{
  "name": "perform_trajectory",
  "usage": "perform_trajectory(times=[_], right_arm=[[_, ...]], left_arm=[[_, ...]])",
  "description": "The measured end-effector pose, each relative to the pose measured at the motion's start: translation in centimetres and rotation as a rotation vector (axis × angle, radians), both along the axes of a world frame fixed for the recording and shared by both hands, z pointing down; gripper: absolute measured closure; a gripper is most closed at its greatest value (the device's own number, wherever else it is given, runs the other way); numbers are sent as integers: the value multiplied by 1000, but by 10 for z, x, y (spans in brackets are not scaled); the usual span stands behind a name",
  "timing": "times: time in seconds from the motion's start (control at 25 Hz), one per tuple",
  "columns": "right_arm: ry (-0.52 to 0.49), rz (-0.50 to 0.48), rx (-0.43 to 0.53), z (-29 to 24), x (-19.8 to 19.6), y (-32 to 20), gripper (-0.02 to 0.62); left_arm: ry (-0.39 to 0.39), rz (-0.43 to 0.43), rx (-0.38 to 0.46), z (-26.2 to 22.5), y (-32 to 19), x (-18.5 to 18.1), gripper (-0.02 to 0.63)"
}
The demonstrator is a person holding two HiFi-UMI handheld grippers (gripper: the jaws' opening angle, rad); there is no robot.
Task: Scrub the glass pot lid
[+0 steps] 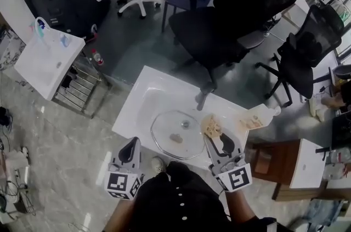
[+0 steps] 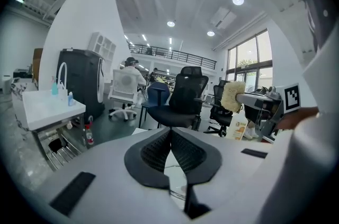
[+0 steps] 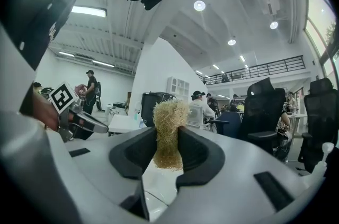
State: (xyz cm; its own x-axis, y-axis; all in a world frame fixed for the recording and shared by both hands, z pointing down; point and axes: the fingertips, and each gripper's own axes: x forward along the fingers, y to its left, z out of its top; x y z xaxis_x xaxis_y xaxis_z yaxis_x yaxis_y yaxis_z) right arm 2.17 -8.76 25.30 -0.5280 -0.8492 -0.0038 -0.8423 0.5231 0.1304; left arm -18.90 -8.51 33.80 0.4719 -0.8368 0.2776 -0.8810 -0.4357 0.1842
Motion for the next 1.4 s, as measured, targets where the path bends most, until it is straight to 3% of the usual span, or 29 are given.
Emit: perform_trajectory(times=[0.24, 0.48, 0.64, 0.76, 0.96, 1.12, 1.16, 1.24, 1.4], right_arm=[[32, -81, -22, 10, -3, -28, 462], [110, -173, -102, 57, -3, -45, 462], [240, -265, -212, 110, 3, -51, 462], [315, -324, -217, 154, -3, -74, 462], [383, -403, -248, 211, -32, -80, 462], [470, -449, -246, 262, -42, -87, 462], [491, -458, -241, 273, -43, -89, 462], [544, -478, -225, 296, -47, -92, 462], [697, -524, -153, 336, -56, -94, 462]], left_arm=[[8, -22, -116, 22, -25, 11, 582], [180, 50, -139, 39, -33, 33, 582], [239, 18, -244, 70, -30, 40, 582], [283, -14, -293, 107, -48, 38, 581], [263, 27, -495, 153, -30, 33, 583], [301, -25, -603, 185, -21, 31, 579], [308, -36, -631, 194, -18, 32, 559], [333, -52, -686, 208, -13, 35, 451], [453, -107, -841, 229, 0, 49, 370]])
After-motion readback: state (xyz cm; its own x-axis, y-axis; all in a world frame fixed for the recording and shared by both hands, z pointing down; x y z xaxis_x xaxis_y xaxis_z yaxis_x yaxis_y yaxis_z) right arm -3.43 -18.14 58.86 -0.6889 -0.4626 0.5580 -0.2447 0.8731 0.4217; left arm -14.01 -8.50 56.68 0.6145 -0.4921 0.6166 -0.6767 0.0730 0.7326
